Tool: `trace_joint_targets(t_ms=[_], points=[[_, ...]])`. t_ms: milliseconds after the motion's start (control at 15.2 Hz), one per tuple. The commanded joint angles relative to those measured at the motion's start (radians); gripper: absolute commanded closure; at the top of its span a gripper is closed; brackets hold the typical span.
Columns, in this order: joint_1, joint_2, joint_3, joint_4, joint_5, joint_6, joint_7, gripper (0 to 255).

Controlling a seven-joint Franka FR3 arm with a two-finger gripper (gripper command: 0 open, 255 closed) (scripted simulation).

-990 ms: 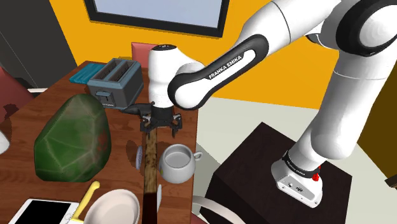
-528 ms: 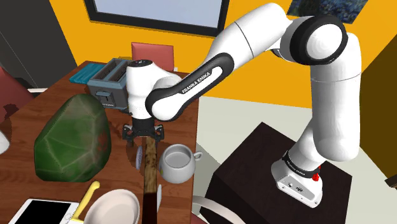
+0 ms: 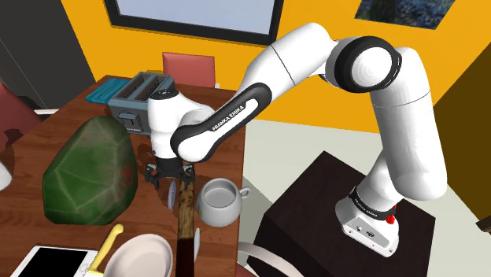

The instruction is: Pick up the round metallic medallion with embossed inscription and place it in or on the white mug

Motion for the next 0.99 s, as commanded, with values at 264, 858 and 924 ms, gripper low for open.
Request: trace_joint_targets(t_ms=[264, 858, 924], points=[[0.01, 0.024, -0.009, -0.001, -0.01, 0.025, 0.006, 0], [0.01, 0.024, -0.009, -0.001, -0.01, 0.025, 0.006, 255], [0.01, 0.024, -0.009, -0.001, -0.01, 0.025, 0.006, 255]])
